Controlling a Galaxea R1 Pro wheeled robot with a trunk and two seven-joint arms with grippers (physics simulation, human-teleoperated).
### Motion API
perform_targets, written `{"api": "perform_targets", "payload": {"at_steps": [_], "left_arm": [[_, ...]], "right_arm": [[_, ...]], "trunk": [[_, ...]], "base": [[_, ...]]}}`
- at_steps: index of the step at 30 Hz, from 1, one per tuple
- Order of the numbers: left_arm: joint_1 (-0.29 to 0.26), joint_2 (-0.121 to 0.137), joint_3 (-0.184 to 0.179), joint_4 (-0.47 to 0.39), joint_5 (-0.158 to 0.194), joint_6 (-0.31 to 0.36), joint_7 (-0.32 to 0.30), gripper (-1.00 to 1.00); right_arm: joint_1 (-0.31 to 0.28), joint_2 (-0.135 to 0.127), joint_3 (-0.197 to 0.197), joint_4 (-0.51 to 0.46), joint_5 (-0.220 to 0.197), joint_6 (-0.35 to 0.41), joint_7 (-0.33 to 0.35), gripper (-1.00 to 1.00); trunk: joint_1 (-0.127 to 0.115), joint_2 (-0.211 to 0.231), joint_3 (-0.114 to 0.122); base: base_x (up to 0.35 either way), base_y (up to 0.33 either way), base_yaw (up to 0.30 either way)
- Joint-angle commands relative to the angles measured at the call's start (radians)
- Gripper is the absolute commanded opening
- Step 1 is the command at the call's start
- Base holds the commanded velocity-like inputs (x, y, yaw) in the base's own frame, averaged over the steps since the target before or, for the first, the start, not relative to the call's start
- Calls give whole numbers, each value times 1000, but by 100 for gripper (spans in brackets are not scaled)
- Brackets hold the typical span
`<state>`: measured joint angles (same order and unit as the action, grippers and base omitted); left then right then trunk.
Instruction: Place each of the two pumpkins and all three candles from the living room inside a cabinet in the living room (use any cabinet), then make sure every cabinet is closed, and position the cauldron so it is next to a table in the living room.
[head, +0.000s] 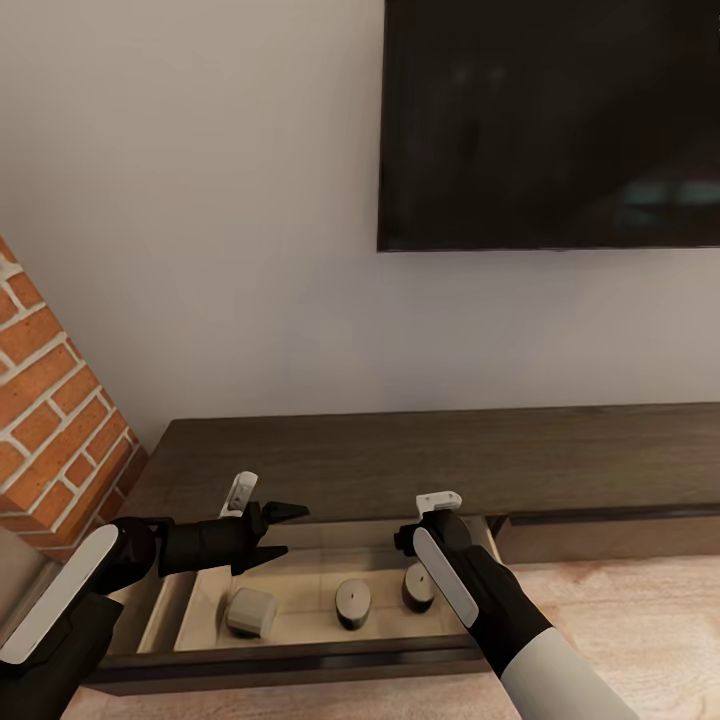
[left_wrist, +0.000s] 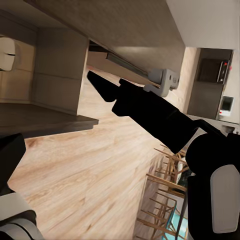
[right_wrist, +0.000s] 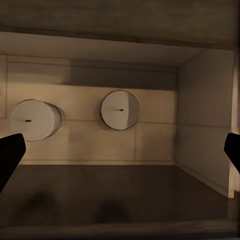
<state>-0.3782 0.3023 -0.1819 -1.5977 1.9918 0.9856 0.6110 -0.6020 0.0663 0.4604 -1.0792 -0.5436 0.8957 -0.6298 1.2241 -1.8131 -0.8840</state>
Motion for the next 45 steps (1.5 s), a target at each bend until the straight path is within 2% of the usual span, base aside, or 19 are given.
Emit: {"api": "perform_targets", "payload": {"at_steps": [1, 28, 45], "left_arm": [[-1, 0, -1, -1, 10, -1, 10, 100], [-1, 2, 1, -1, 10, -1, 10, 100], [-1, 1, 1, -1, 10, -2, 10, 100]], "right_arm": [[-1, 0, 2, -1, -10, 2, -11, 100], [-1, 0, 3, -1, -9, 5, -10, 100], [-1, 0, 3, -1, -9, 4, -10, 100]], "trunk": [[-4, 7, 2], [-108, 196, 87], [-173, 315, 140]], "base": [[0, 0, 0], [-4, 0, 0], [-294, 0, 0]]}}
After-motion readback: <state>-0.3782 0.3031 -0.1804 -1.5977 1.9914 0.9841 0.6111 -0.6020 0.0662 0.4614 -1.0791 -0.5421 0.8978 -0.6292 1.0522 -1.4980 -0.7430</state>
